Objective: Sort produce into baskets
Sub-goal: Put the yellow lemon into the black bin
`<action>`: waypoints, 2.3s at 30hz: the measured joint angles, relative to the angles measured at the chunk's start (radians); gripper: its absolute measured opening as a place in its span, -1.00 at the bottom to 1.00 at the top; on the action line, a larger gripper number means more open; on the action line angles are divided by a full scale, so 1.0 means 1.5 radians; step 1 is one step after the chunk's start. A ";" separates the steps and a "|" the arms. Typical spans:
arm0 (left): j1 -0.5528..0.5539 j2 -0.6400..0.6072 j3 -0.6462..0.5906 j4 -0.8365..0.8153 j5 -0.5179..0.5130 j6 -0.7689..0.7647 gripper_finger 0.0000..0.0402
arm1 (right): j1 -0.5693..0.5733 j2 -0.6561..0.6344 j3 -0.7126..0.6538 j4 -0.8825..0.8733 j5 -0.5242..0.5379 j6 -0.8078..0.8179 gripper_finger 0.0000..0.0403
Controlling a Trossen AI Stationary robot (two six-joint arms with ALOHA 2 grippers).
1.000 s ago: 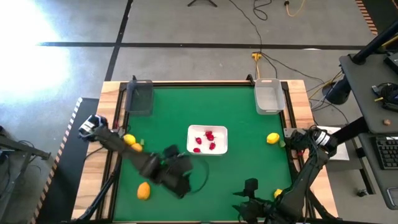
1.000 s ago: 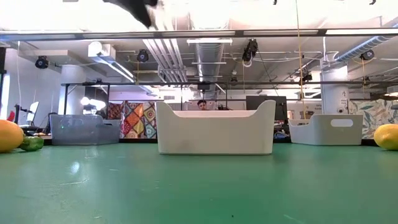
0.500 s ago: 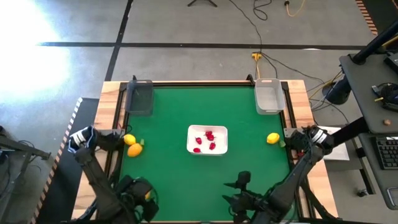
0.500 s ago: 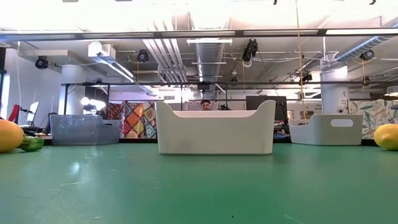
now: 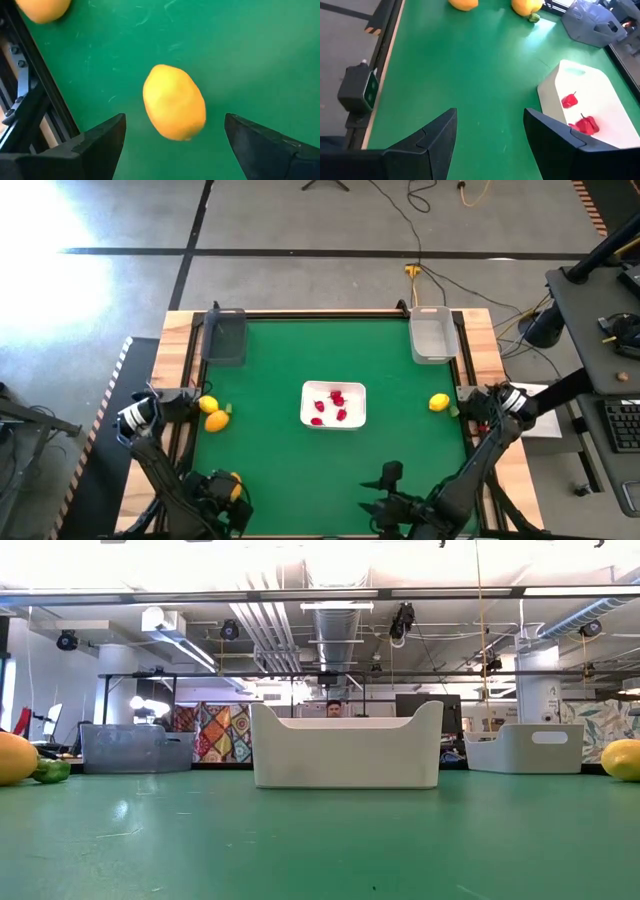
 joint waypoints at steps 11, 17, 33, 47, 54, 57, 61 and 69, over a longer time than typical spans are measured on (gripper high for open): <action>-0.004 -0.006 -0.108 0.102 0.011 -0.085 0.60 | 0.018 0.000 0.000 0.014 -0.031 0.018 0.10; -0.004 -0.006 -0.162 0.201 0.011 -0.093 0.60 | 0.022 0.000 0.000 0.014 -0.031 0.014 0.10; 0.006 -0.008 -0.239 0.220 -0.023 -0.140 0.60 | 0.020 0.001 -0.001 0.013 -0.028 0.000 0.10; 0.039 -0.008 -0.233 0.230 -0.042 -0.092 0.46 | 0.020 0.001 -0.002 0.013 -0.027 0.000 0.10; 0.060 -0.007 -0.208 0.219 -0.067 -0.040 0.22 | 0.020 0.001 -0.002 0.013 -0.027 0.000 0.10; 0.074 -0.012 -0.182 0.180 -0.100 -0.011 0.25 | 0.018 0.001 -0.002 0.013 -0.026 -0.003 0.10; 0.112 -0.047 -0.154 0.069 -0.151 0.026 0.31 | 0.005 0.001 -0.002 0.013 -0.021 -0.009 0.10; 0.294 -0.196 -0.177 -0.022 -0.251 0.219 0.26 | -0.011 0.001 -0.002 0.012 -0.028 -0.042 0.10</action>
